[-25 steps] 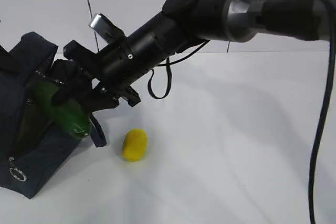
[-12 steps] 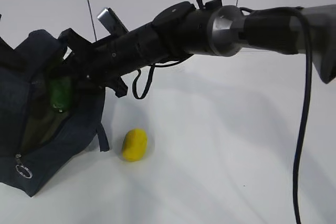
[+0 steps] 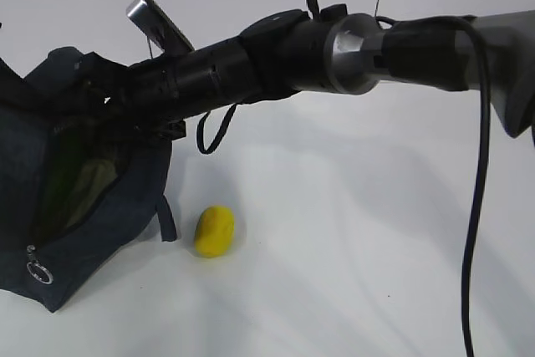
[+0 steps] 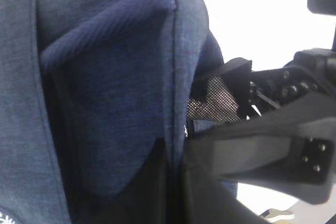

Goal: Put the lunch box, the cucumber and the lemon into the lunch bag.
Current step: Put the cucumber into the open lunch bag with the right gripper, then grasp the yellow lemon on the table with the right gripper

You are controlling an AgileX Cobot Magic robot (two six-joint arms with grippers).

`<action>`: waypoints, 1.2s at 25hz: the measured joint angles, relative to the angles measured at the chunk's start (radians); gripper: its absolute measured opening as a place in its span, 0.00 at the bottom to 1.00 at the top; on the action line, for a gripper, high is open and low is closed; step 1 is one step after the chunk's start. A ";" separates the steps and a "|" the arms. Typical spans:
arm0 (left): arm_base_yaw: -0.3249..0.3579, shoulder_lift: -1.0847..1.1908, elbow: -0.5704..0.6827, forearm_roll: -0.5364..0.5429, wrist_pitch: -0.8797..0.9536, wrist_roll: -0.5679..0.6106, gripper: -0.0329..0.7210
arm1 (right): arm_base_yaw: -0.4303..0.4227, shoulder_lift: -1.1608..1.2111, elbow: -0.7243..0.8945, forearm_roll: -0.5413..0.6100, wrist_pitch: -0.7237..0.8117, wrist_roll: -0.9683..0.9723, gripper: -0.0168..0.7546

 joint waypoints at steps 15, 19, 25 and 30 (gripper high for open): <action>0.002 0.000 0.000 0.017 0.002 0.002 0.04 | -0.076 0.005 -0.115 -0.391 0.401 -0.207 0.76; 0.002 0.000 0.000 0.018 -0.015 0.002 0.04 | -0.102 0.005 -0.232 -0.607 0.413 -0.167 0.76; 0.002 0.000 0.000 0.023 -0.024 0.002 0.04 | -0.105 0.003 -0.360 -0.990 0.433 -0.048 0.76; 0.002 0.000 0.000 0.028 -0.026 0.002 0.04 | -0.105 0.003 -0.381 -1.257 0.437 -0.018 0.76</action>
